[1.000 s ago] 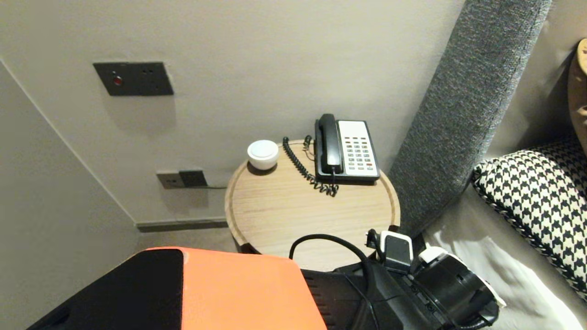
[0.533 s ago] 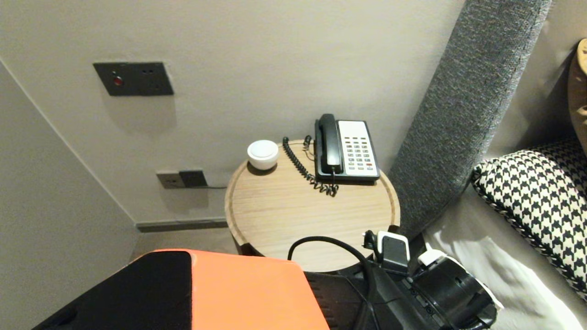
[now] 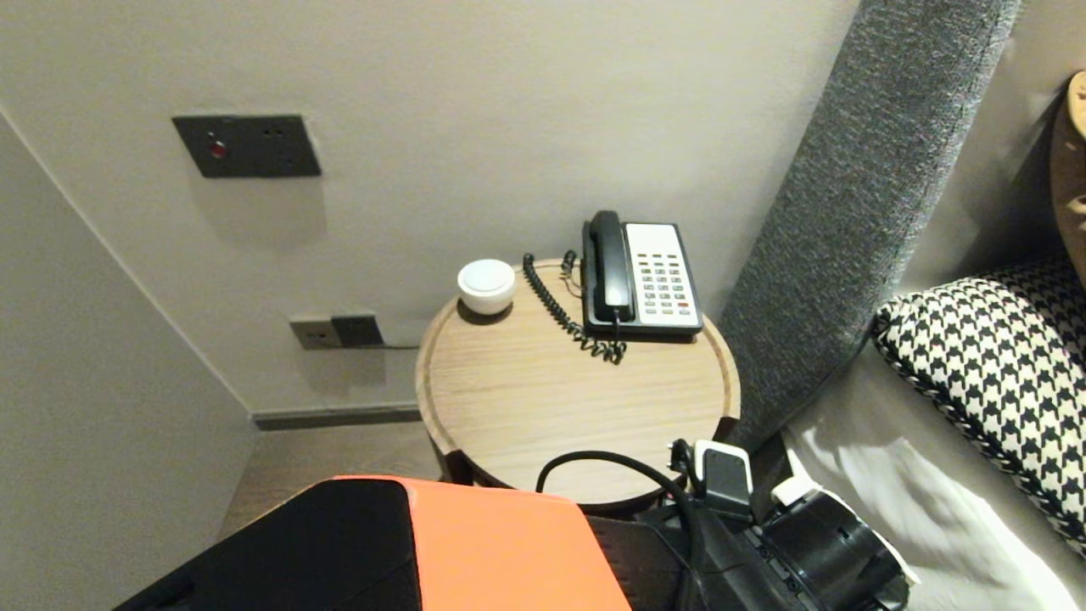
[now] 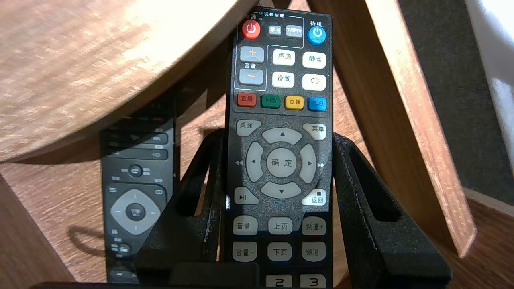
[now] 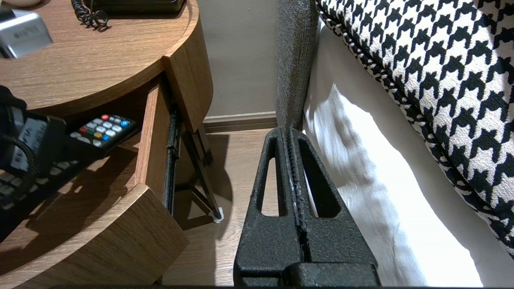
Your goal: Put the remote controls on the table in the drawer one by one
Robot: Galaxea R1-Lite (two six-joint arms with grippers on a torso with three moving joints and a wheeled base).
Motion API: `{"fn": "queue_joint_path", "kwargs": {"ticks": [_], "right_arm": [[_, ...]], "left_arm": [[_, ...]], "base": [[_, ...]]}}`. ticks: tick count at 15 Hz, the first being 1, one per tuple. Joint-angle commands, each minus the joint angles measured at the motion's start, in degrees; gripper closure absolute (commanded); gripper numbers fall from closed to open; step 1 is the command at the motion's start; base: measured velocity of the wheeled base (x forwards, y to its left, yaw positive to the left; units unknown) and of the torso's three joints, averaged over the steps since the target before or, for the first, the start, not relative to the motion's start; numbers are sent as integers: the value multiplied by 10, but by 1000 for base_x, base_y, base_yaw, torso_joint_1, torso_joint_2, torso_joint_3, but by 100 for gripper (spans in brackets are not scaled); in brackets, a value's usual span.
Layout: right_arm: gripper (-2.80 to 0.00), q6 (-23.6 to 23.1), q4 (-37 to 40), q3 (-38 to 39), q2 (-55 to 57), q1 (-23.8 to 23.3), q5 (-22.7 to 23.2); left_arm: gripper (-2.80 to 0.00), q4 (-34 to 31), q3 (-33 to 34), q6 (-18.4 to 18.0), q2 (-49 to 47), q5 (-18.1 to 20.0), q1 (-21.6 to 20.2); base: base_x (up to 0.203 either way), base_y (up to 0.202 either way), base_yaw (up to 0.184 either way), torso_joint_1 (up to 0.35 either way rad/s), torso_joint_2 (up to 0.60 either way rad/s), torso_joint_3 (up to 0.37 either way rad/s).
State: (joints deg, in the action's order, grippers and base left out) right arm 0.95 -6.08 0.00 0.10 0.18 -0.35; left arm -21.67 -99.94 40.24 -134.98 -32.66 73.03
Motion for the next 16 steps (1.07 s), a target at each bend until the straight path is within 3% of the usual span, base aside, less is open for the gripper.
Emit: {"fn": "queue_joint_path", "kwargs": {"ticks": [1,6,16], "right_arm": [[0,0,-1,23,1,0,0],[0,0,-1,23,1,0,0],[0,0,-1,23,1,0,0]], "left_arm": [[0,-1,-3,3,-10,-2,0],[0,40,1,2,-27,-4,1],[0,43,9,16,-47,-4,0]], "base": [[0,0,0,0,0,0],[0,0,0,0,0,0],[0,0,0,0,0,0]]}}
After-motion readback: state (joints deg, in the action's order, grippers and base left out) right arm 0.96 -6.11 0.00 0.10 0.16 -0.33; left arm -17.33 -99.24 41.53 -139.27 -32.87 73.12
